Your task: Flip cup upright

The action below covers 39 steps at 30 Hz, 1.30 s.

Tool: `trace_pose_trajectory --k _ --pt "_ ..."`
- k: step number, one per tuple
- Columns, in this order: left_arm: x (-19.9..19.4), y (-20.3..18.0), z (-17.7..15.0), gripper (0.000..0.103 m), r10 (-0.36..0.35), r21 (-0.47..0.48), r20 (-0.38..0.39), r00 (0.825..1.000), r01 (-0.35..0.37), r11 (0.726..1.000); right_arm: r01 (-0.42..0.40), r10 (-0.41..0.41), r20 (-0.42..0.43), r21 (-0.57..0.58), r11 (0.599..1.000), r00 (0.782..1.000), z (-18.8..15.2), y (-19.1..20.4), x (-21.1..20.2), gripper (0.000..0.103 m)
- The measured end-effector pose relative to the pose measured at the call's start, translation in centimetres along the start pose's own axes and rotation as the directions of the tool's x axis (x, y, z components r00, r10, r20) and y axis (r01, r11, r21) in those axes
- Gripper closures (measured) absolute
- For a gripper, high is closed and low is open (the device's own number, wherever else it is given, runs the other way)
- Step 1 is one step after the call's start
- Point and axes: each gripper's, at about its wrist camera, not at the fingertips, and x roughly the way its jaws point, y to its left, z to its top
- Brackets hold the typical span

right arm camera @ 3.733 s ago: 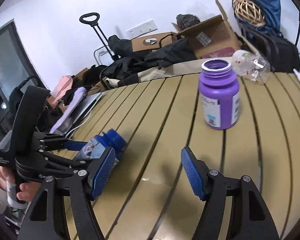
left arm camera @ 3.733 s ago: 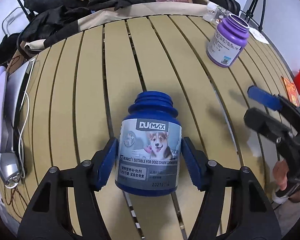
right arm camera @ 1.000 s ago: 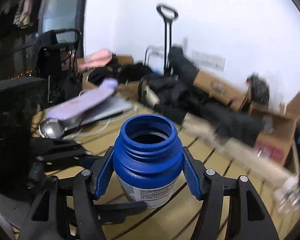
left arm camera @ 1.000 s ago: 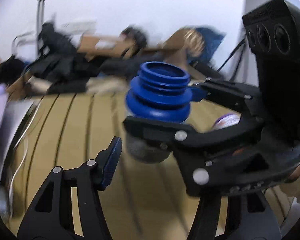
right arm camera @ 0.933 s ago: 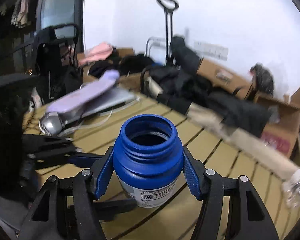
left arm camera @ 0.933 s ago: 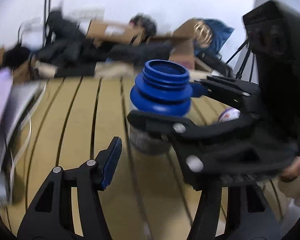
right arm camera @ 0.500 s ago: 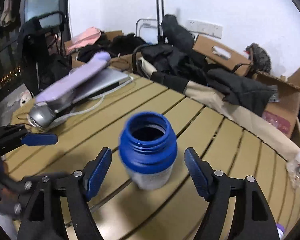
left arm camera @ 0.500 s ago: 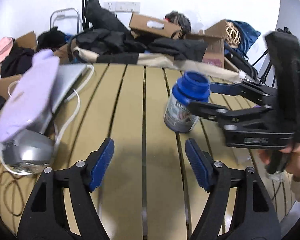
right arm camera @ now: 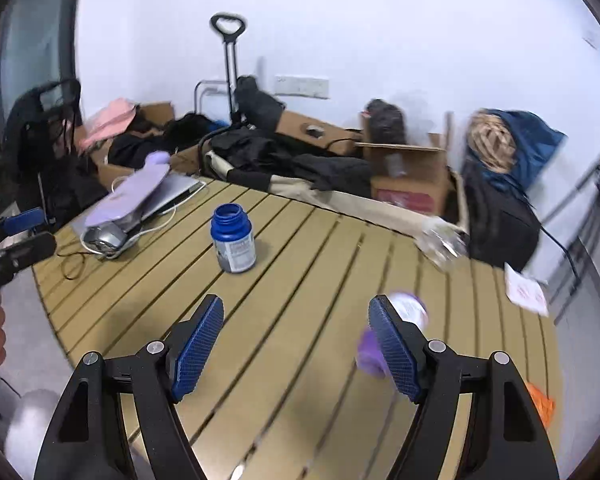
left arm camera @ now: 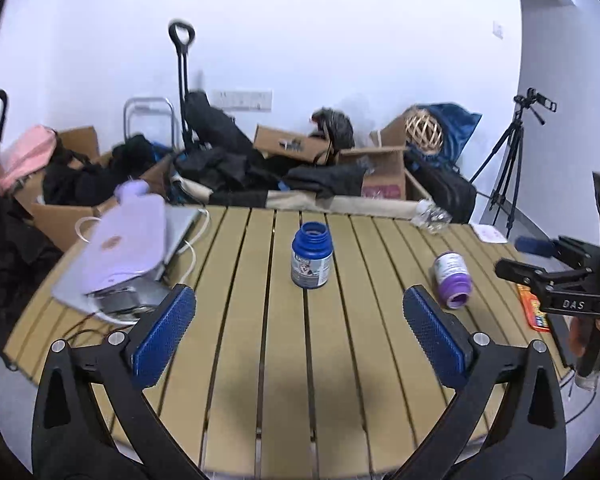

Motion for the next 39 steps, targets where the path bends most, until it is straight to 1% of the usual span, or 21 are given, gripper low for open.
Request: trace_pose_trajectory --k 3,5,7,8,9,10,13,16,21,24,26,29,31,32,34,35,37,39 --pt "-4.8 -0.8 -0.3 0.0 0.01 0.012 0.049 0.999 -0.011 1.0 0.034 -0.034 0.016 0.01 0.999 0.999 -1.8 0.8 -4.8 0.023" --pt "-8.3 -1.0 -0.8 0.0 0.021 0.011 0.085 0.996 -0.022 1.0 0.054 -0.054 0.025 0.006 0.999 0.998 -2.7 1.7 -7.1 0.023" --pt "-10.7 -1.2 -1.4 0.0 0.022 0.007 0.102 0.994 -0.023 1.0 0.068 -0.068 0.03 0.013 0.998 0.997 -3.7 2.5 -9.2 0.023" --pt "-11.9 -1.3 -2.0 0.0 0.036 -0.003 0.111 0.993 -0.036 0.999 0.069 -0.07 0.032 0.019 0.997 0.997 -4.0 3.0 -10.3 0.023" --pt "-13.1 -1.3 -2.7 0.0 0.059 -0.019 0.117 0.991 -0.058 0.998 0.068 -0.069 0.042 0.027 0.997 0.997 -4.5 3.7 -11.7 0.023" --pt "-13.9 -1.5 -3.2 0.0 0.067 -0.024 0.116 0.991 -0.065 0.998 0.066 -0.068 0.048 0.03 0.997 0.997 -4.9 4.0 -12.5 0.023" --pt "-16.9 -1.8 -5.3 0.0 0.061 -0.041 0.113 0.992 -0.057 0.998 0.067 -0.07 0.07 0.044 0.997 0.995 -6.6 6.0 -16.1 0.023" --pt "-19.6 -2.1 -6.6 0.0 0.067 -0.044 0.122 0.99 -0.062 0.997 0.058 -0.062 0.094 0.048 0.997 0.994 -8.0 7.5 -19.1 0.023" --pt "-24.9 -2.9 -8.7 0.0 0.059 -0.015 0.155 0.986 -0.057 0.998 0.044 -0.047 0.147 0.023 0.999 0.988 -10.9 10.3 -23.6 0.023" --pt "-27.5 -3.3 -10.7 0.0 0.052 0.01 0.186 0.981 -0.055 0.998 0.011 -0.014 0.175 0.018 1.0 0.984 -13.1 12.0 -25.9 0.023" --pt "-28.6 -3.4 -12.6 0.0 0.081 0.016 0.192 0.978 -0.086 0.996 0.01 -0.012 0.19 0.014 1.0 0.982 -14.8 13.3 -27.2 0.023" --pt "-30.8 -3.0 -15.3 0.0 0.086 0.008 0.217 0.972 -0.089 0.996 -0.003 0.002 0.215 0.004 1.0 0.977 -17.7 15.4 -29.2 0.023" --pt "-32.3 -3.0 -17.1 0.0 0.114 0.006 0.25 0.961 -0.12 0.993 0.016 -0.006 0.227 -0.039 0.999 0.974 -19.1 16.5 -30.0 0.023" --pt "-32.9 -3.1 -17.9 0.0 0.131 0.004 0.262 0.956 -0.137 0.991 0.054 -0.036 0.246 -0.066 0.996 0.969 -20.1 17.3 -30.7 0.023" --pt "-34.0 -3.4 -19.5 0.0 0.167 0.001 0.272 0.948 -0.174 0.985 0.089 -0.064 0.278 -0.081 0.993 0.958 -21.5 18.3 -32.0 0.023" --pt "-34.4 -3.5 -20.4 0.0 0.165 0.006 0.271 0.948 -0.173 0.985 0.092 -0.064 0.291 -0.082 0.992 0.955 -22.4 18.8 -32.6 0.023" --pt "-35.0 -3.5 -21.8 0.0 0.159 0.004 0.245 0.956 -0.165 0.986 0.078 -0.052 0.303 -0.075 0.994 0.952 -24.0 19.6 -33.6 0.023" --pt "-35.7 -3.6 -23.3 0.0 0.144 0.003 0.223 0.964 -0.149 0.989 0.074 -0.051 0.293 -0.068 0.995 0.955 -25.4 20.3 -34.2 0.023"
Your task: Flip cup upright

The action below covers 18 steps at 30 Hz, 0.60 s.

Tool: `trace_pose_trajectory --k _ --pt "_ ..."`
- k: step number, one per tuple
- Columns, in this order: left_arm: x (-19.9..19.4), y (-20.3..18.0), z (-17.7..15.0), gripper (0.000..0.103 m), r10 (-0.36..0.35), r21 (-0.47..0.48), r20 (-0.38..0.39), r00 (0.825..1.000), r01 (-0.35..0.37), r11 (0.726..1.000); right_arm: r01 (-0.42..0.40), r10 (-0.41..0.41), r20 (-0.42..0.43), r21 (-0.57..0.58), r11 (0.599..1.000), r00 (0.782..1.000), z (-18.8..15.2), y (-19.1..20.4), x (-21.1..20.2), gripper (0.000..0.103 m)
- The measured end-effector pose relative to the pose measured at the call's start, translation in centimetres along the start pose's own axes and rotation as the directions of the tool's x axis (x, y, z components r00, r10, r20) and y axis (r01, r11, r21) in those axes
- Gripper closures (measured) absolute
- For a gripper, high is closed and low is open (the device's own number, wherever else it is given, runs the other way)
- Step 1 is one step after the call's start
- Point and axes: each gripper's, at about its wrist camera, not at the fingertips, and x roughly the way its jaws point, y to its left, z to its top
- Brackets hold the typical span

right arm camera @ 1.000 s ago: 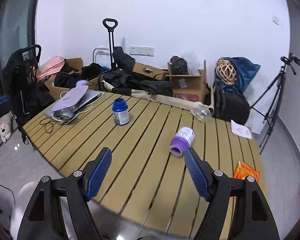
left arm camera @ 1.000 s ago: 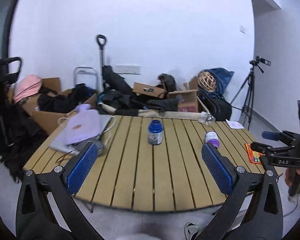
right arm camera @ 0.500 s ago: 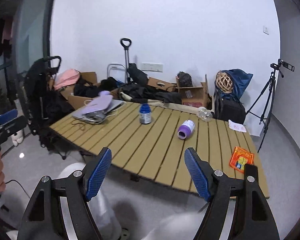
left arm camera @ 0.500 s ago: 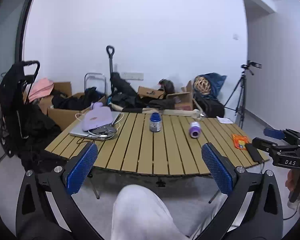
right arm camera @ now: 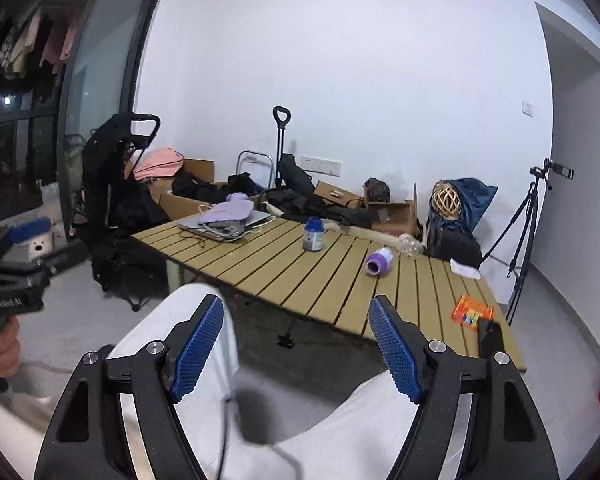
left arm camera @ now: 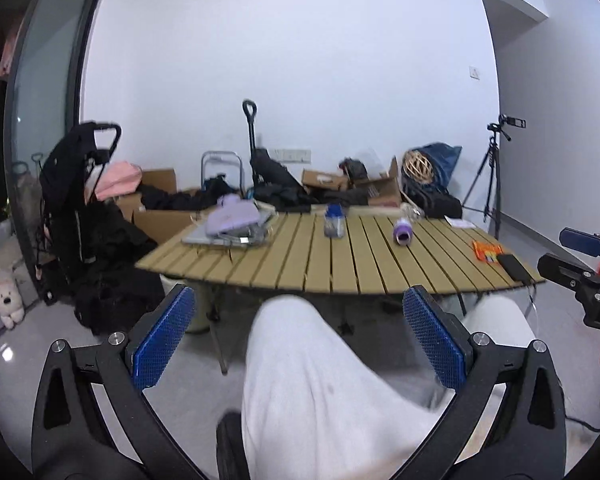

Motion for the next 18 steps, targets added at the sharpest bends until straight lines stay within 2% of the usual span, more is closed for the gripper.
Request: trace_pose_trajectory --k 2,7,10,12,18 --pt "-0.8 0.0 -0.7 0.0 -0.017 0.009 -0.002 1.0 0.017 1.0 0.001 -0.001 -0.005 0.018 1.0 1.0 -1.4 0.7 -1.0 0.023" --pt "-2.6 0.5 -1.0 0.0 0.001 0.002 0.065 0.998 -0.002 1.0 -0.049 0.046 0.03 0.126 0.991 0.999 -3.6 1.5 -2.8 0.023" --pt "-3.3 0.5 -1.0 0.0 0.008 0.002 0.096 0.995 -0.008 1.0 -0.034 0.029 0.047 0.109 0.993 0.998 -3.4 1.9 -3.1 0.023" --pt "-3.6 0.4 -1.1 0.0 0.009 0.007 0.109 0.994 -0.01 1.0 -0.052 0.046 0.054 0.118 0.992 0.997 -3.2 1.7 -3.0 0.023" --pt "-3.6 0.3 -1.1 0.0 0.012 0.016 0.113 0.994 -0.014 1.0 -0.042 0.034 0.069 0.108 0.993 0.997 -3.2 1.9 -3.3 0.023"
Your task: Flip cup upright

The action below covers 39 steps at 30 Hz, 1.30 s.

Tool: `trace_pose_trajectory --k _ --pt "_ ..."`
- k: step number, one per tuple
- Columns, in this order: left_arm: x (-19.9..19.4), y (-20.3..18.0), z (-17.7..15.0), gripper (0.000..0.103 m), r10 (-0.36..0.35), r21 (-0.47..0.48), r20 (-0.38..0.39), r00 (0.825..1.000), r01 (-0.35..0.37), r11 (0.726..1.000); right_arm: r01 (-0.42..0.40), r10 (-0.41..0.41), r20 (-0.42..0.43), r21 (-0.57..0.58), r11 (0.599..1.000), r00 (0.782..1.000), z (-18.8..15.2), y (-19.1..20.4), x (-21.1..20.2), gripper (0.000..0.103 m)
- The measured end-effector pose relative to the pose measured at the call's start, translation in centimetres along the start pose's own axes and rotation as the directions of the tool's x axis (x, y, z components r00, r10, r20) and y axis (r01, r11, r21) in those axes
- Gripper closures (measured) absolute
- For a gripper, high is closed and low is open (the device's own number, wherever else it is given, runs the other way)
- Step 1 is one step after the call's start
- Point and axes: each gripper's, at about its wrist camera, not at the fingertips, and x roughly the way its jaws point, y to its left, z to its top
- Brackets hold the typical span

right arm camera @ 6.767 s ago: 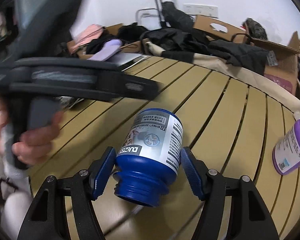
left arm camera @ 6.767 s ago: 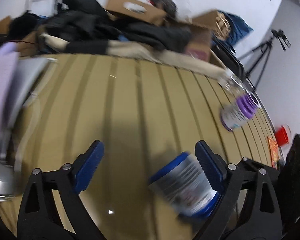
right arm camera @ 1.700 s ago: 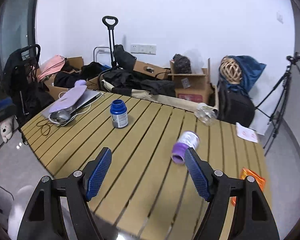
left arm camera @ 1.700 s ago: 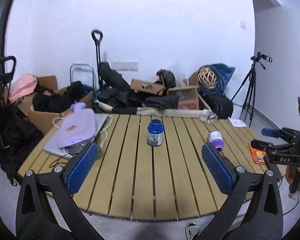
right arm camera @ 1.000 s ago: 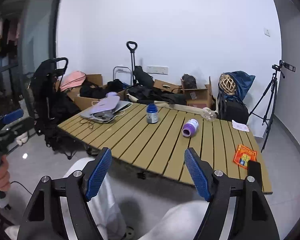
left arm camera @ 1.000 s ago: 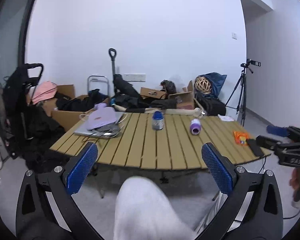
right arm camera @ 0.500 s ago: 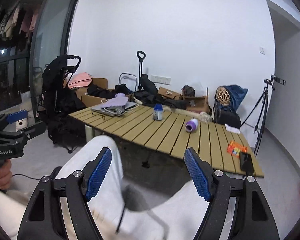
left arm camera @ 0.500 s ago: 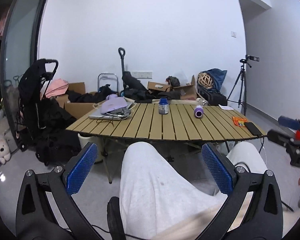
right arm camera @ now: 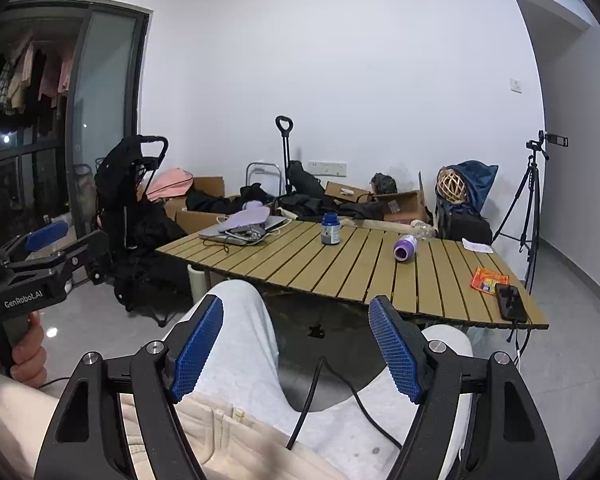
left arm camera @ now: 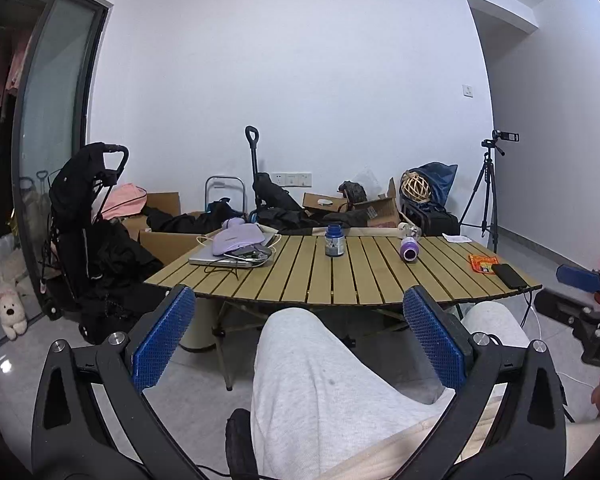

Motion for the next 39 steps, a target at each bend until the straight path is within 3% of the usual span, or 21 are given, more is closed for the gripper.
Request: trace_pose_trajectory --k 39 --pt "-0.4 0.1 -0.1 0.0 -0.002 -0.007 0.015 1.0 0.002 1.0 -0.009 0.009 0.007 -0.027 1.0 1.0 0.0 1.1 -0.3 0.023"
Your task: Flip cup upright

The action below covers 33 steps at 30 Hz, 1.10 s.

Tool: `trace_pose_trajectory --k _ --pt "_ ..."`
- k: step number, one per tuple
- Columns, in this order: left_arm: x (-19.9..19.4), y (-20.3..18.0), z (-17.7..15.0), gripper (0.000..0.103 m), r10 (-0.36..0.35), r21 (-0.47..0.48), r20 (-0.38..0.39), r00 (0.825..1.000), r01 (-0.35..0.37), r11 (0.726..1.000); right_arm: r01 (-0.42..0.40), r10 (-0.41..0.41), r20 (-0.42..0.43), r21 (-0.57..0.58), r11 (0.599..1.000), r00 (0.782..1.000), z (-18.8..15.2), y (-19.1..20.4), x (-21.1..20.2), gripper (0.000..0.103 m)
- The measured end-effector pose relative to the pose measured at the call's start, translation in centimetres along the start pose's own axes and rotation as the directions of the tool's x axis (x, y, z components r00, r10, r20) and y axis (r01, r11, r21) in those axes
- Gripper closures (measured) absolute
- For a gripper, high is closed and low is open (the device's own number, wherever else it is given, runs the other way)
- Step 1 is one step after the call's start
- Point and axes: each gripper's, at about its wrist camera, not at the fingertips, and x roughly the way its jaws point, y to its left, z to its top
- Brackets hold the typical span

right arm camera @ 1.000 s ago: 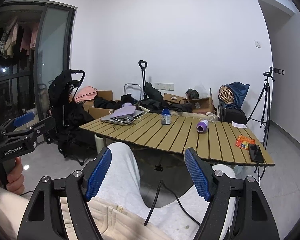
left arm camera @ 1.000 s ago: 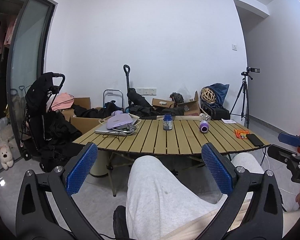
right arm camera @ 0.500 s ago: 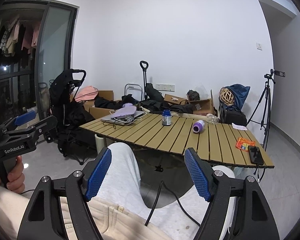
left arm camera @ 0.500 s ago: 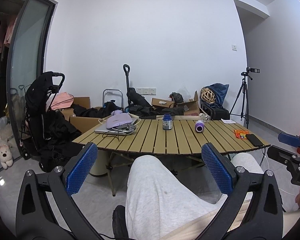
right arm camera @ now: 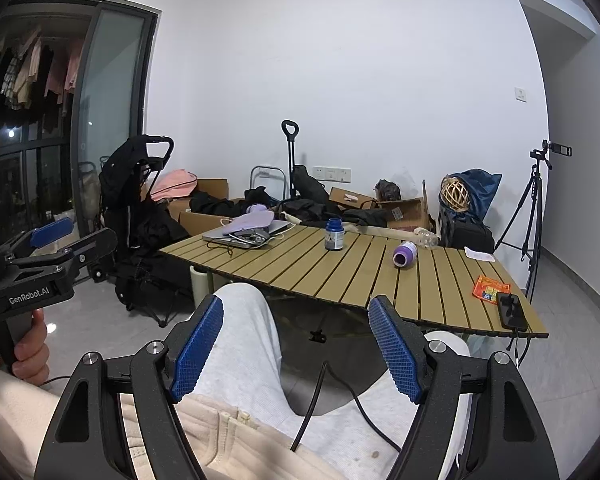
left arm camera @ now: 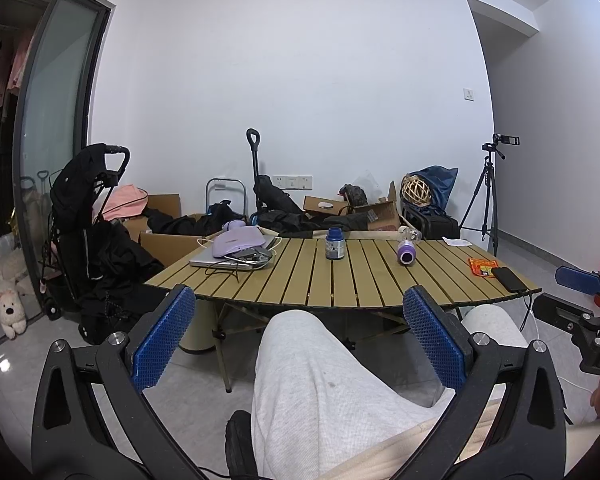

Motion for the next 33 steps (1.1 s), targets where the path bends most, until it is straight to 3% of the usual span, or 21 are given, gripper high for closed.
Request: trace_pose_trajectory --k 33 --pt "-0.13 -0.23 -0.06 0.0 -0.001 0.002 0.008 1.0 0.001 1.0 0.001 -0.001 -0.004 -0.003 1.0 1.0 -0.45 0.1 0.14 0.023"
